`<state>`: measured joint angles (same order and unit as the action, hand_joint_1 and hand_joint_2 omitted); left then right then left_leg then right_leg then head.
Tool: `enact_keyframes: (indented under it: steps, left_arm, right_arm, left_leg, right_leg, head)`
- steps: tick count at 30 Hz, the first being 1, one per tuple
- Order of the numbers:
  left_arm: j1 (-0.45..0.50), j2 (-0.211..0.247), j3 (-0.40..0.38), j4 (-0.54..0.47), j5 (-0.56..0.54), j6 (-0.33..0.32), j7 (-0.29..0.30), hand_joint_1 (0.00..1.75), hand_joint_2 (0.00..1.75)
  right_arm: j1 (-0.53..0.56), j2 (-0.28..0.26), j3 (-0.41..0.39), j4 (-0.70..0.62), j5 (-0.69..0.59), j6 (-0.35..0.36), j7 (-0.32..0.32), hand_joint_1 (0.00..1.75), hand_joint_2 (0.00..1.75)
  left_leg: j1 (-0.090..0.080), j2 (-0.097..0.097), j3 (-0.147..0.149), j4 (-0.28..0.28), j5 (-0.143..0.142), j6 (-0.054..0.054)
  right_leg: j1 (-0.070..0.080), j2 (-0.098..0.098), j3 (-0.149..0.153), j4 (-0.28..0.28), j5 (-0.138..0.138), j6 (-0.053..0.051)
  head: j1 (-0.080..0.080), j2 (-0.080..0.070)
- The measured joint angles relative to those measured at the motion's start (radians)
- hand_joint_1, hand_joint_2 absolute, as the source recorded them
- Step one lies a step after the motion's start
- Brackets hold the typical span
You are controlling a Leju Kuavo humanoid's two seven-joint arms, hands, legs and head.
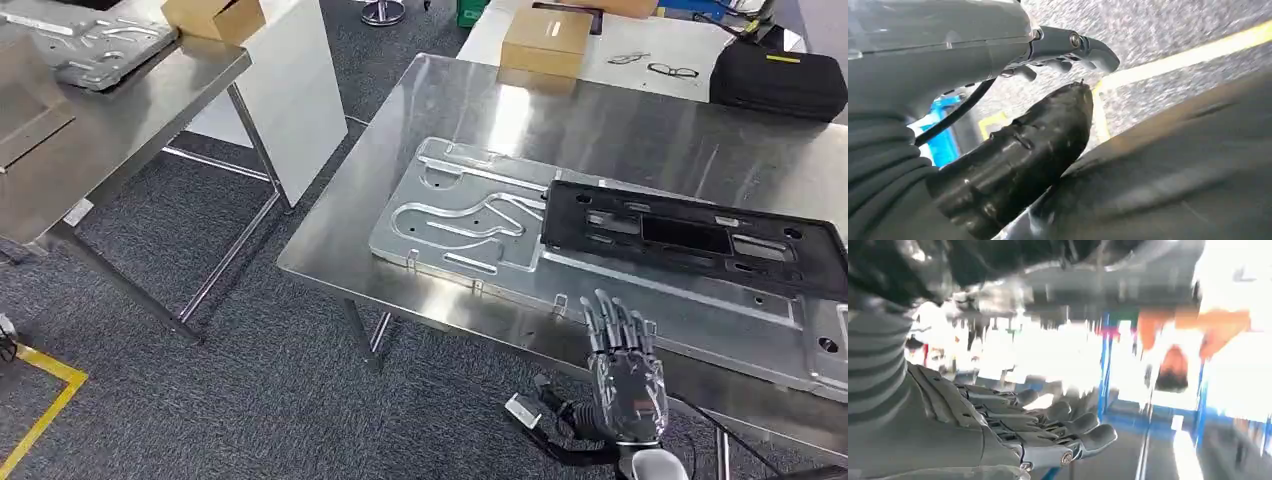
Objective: Take the parts from the cabinet and place them on the table.
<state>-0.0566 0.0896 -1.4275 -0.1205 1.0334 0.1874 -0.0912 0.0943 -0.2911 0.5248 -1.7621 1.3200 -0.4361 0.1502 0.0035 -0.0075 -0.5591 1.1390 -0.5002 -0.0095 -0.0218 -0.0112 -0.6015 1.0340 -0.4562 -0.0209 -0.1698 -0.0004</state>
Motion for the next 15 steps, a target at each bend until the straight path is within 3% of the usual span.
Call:
enact_keyframes:
  steps: [1,2,5,6,7,8,10,11,12,13,15]
  left_arm:
    - [-0.005,0.001,0.000,0.000,-0.002,0.014,-0.015,0.00,1.75]
    - [-0.009,0.002,0.000,0.000,-0.002,0.026,-0.019,0.00,1.75]
    - [-0.022,0.002,-0.003,0.000,0.000,0.042,-0.021,0.00,1.75]
    - [-0.023,0.002,-0.003,0.000,0.001,0.044,-0.022,0.00,1.75]
    - [-0.027,-0.001,-0.004,0.000,0.002,0.045,-0.023,0.00,1.75]
    - [-0.027,-0.002,-0.006,0.000,0.002,0.046,-0.015,0.00,1.75]
    - [-0.025,0.000,-0.012,0.000,0.004,0.051,-0.006,0.00,1.75]
    - [-0.024,0.000,-0.013,0.000,0.005,0.055,-0.006,0.00,1.75]
    - [-0.024,0.000,-0.013,0.000,0.005,0.059,-0.007,0.00,1.75]
    - [-0.024,0.000,-0.014,0.000,0.005,0.064,-0.007,0.00,1.75]
    - [-0.026,0.000,-0.018,0.000,0.004,0.071,-0.006,0.00,1.75]
  right_arm:
    - [0.012,0.009,0.014,0.009,-0.012,0.018,0.022,0.00,1.75]
    - [0.021,0.015,0.028,0.022,-0.012,0.021,0.053,0.00,1.75]
    - [0.038,0.025,0.080,0.070,0.006,0.012,0.132,0.00,1.75]
    - [0.044,0.025,0.097,0.079,0.008,0.010,0.137,0.00,1.75]
    - [0.048,0.025,0.106,0.089,0.006,0.010,0.145,0.00,1.75]
    - [0.047,0.026,0.119,0.103,-0.025,0.018,0.153,0.00,1.75]
    - [0.039,0.023,0.149,0.155,-0.093,0.019,0.159,0.00,1.75]
    - [0.037,0.023,0.168,0.205,-0.131,0.013,0.172,0.00,1.75]
    - [0.036,0.023,0.186,0.251,-0.162,0.009,0.186,0.00,1.75]
    - [0.034,0.023,0.205,0.297,-0.191,0.007,0.201,0.00,1.75]
    - [0.028,0.023,0.236,0.390,-0.264,0.002,0.233,0.00,1.75]
  left_leg:
    - [-0.001,-0.004,0.067,-0.096,-0.006,0.008]
    - [-0.008,-0.004,0.101,-0.153,-0.022,0.012]
    - [-0.014,-0.003,0.089,-0.161,-0.019,0.020]
    - [-0.007,0.000,0.088,-0.177,-0.004,0.034]
    - [-0.005,0.010,0.085,-0.182,0.007,0.041]
    - [-0.004,0.011,0.074,-0.182,0.015,0.054]
    - [-0.007,0.018,0.053,-0.178,0.028,0.061]
    - [-0.009,0.019,0.043,-0.175,0.036,0.062]
    - [-0.010,0.019,0.029,-0.170,0.042,0.061]
    - [-0.010,0.018,0.016,-0.163,0.048,0.059]
    - [-0.010,0.016,-0.008,-0.143,0.052,0.055]
  right_leg:
    - [-0.001,-0.001,-0.002,0.001,0.006,0.003]
    - [0.003,0.000,-0.006,0.002,0.012,0.010]
    - [-0.003,-0.001,-0.007,-0.006,0.032,0.029]
    - [0.002,0.001,-0.009,-0.006,0.033,0.038]
    - [-0.002,0.005,-0.017,0.012,0.004,0.039]
    - [-0.001,0.007,-0.032,0.055,-0.050,0.040]
    - [-0.001,0.007,-0.073,0.193,-0.150,0.045]
    - [-0.001,0.007,-0.089,0.260,-0.174,0.048]
    - [-0.001,0.007,-0.086,0.284,-0.164,0.048]
    - [-0.001,0.007,-0.063,0.267,-0.131,0.048]
    - [-0.001,0.007,0.035,0.129,-0.061,0.043]
  head:
    - [0.000,0.000]
    - [0.000,0.000]
    - [0.000,0.000]
    - [0.000,0.000]
    - [0.000,0.000]
    - [0.000,0.000]
    - [0.000,0.000]
    - [0.000,0.000]
    - [0.000,0.000]
    - [0.000,0.000]
    - [0.000,0.000]
